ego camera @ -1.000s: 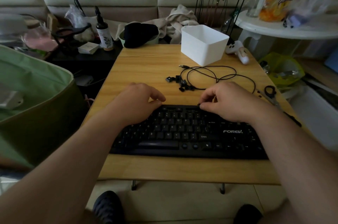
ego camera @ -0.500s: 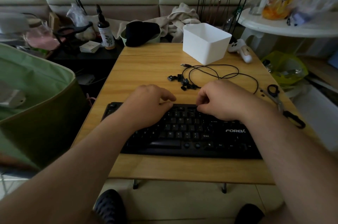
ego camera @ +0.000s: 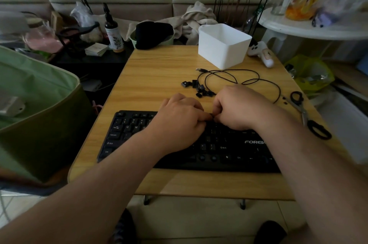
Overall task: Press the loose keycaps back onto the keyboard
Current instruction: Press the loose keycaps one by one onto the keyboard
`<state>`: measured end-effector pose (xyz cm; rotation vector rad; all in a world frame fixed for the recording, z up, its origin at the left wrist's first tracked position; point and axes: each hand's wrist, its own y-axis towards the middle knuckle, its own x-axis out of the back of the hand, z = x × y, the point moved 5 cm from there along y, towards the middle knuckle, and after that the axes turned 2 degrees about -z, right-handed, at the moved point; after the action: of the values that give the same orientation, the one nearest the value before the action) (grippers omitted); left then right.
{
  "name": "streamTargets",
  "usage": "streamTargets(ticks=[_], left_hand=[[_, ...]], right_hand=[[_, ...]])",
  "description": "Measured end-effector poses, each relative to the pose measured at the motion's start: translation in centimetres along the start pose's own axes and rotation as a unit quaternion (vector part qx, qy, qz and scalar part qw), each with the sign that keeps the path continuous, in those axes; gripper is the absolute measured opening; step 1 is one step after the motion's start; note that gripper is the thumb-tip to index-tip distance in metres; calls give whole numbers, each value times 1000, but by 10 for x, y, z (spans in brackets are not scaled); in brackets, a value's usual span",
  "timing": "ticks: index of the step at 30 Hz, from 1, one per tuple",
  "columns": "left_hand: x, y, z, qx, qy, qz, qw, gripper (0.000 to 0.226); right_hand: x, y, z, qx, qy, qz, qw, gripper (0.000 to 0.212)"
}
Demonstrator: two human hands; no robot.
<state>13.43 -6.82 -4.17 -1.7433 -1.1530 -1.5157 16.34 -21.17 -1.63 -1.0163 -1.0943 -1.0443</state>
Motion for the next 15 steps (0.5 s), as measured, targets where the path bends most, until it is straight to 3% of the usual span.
streamTargets(ticks=[5,9,12,15], left_hand=[[-1,1,-2,5,4,-6,1000,38],[1,8,5,14,-21,-32,999,34],[2,24,20,57,-49,-61,995,27],[-1,43,32,97,-76,-68,990,29]], right_hand=[[-1,4,-3,-8,8,5,1000,18],[-4,5,-14,-15,100,16,995,17],[-7,3,-21,-34,171,-3,985,9],[-7,2,-21,-24,163,-15,986,11]])
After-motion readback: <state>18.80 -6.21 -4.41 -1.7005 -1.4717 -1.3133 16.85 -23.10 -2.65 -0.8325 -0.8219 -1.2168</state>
